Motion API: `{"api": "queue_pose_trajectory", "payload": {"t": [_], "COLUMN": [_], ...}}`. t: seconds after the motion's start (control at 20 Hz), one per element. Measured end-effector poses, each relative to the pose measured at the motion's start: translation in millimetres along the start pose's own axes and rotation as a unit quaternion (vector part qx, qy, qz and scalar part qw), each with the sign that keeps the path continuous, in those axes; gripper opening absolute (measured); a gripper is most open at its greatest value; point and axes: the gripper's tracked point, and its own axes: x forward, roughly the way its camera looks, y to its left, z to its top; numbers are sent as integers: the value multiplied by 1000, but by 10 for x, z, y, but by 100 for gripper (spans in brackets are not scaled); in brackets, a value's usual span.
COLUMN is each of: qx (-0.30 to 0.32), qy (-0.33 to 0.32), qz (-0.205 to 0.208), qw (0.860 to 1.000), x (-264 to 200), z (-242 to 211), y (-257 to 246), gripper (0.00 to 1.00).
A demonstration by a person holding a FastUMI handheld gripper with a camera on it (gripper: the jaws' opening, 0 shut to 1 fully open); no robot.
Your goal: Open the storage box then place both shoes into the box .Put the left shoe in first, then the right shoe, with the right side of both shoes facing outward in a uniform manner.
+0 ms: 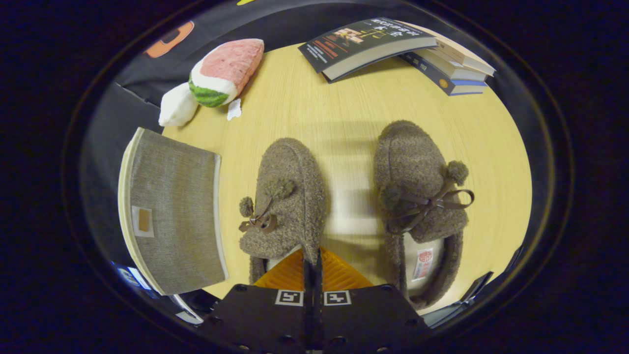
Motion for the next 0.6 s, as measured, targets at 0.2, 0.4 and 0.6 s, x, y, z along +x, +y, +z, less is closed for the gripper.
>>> {"api": "queue_pose_trajectory", "payload": {"t": [0.2,0.4,0.6], "qx": [22,6,-18], "qy": [-16,-44,-73], "qz": [37,67,99], "qw": [999,997,992], "x": [-381,-877,-1299], "z": [17,94,116], "y": [131,431,920], "gripper": [1,1,0]}}
